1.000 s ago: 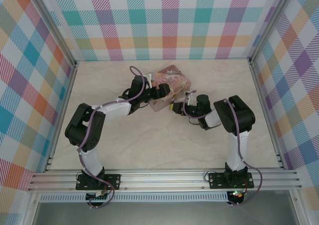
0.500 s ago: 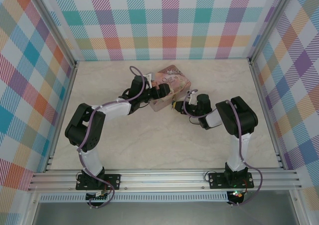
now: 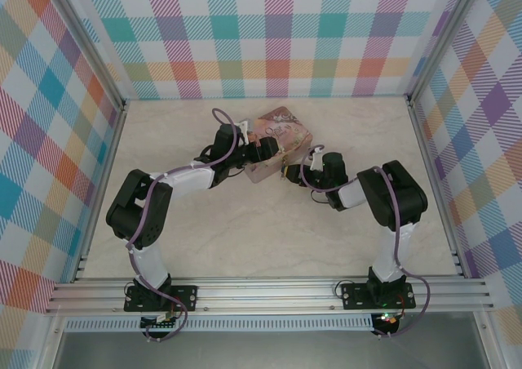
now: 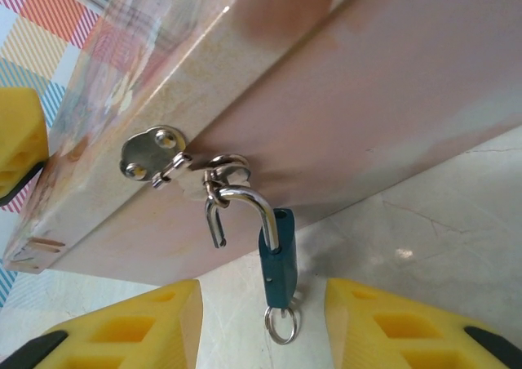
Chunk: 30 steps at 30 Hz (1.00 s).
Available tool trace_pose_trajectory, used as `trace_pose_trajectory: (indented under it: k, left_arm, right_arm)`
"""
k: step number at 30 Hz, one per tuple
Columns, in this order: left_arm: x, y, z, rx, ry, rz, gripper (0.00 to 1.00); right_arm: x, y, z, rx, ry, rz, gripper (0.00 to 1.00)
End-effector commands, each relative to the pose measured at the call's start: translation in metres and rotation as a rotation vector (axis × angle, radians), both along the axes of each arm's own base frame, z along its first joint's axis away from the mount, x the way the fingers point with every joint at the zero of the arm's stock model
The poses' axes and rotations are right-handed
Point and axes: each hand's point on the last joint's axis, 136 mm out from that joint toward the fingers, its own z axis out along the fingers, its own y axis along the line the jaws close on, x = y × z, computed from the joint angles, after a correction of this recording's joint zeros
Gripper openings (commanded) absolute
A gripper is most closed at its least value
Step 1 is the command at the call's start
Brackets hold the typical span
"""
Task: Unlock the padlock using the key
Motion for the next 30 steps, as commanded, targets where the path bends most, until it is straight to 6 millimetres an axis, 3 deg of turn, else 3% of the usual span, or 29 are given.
trace_pose_trajectory:
  k: [1,19,24,30]
  left_arm:
    - [-0.029,0.016,-0.066,0.114,0.214,0.011,0.87]
    - [-0.028,0.014,-0.065,0.108,0.215,0.009,0.87]
    - [-0.029,0.015,-0.066,0.110,0.216,0.011,0.87]
    - [-0.030,0.016,-0.066,0.115,0.216,0.011,0.87]
  right_arm:
    - [0.002,0.004,-0.005,0.006,0.017,0.009,0.43]
    - [0.005,0.015,-0.026,-0.004,0.084,-0.013,0.28]
    - [0.009,0.012,-0.025,-0.004,0.088,-0.051,0.16]
    - [0.014,0.006,-0.017,-0.012,0.067,-0.094,0.11]
